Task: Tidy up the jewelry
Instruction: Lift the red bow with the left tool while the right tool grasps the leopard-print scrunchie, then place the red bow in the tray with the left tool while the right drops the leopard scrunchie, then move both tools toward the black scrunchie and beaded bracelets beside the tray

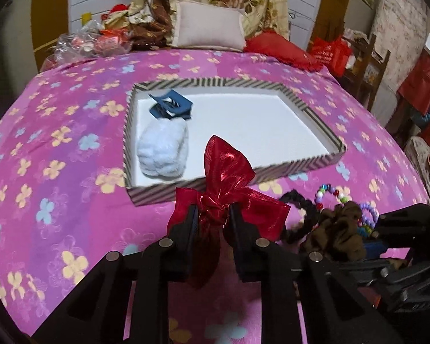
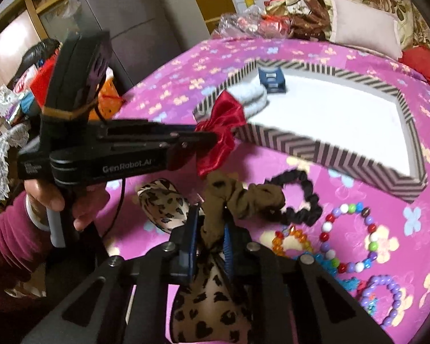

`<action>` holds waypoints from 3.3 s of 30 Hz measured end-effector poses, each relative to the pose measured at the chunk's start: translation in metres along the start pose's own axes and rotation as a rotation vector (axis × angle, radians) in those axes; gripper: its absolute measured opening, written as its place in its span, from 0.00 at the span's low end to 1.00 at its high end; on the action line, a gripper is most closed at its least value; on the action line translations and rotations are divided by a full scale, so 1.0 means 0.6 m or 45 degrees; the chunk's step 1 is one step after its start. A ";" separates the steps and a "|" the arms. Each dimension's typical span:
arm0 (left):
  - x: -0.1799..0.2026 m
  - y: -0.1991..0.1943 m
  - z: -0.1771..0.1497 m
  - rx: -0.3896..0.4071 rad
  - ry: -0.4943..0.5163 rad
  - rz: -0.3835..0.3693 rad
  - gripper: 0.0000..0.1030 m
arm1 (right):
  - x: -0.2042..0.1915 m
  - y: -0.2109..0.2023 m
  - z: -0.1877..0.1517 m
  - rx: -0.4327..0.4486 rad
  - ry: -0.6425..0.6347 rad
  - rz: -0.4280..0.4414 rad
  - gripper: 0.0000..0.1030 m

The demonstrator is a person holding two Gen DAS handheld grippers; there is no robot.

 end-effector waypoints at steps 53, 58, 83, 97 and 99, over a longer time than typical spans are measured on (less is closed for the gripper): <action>-0.035 0.120 0.088 -0.047 -0.431 0.148 0.39 | 0.282 0.145 0.300 0.003 0.429 -0.006 0.58; -0.028 0.096 0.076 -0.034 -0.433 0.166 0.39 | 0.279 0.107 0.283 0.023 0.440 -0.007 0.58; 0.047 -0.007 0.006 0.046 -0.362 0.258 0.39 | 0.142 -0.083 0.059 0.148 0.213 -0.192 0.74; 0.097 -0.035 -0.013 0.074 -0.285 0.282 0.39 | 0.115 -0.138 0.007 0.192 0.210 -0.224 0.78; 0.102 -0.040 -0.017 0.081 -0.275 0.286 0.39 | 0.112 -0.144 -0.001 0.208 0.214 -0.229 0.78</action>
Point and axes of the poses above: each gripper's, at about its wrist camera, not at the fingertips, and y roughly the way its jaws point, x to its right, z to its top, the point moved 3 cm from there along y, roughly the way its jaws point, and after that the axes turned 1 degree about -z, right-handed, at the moved point
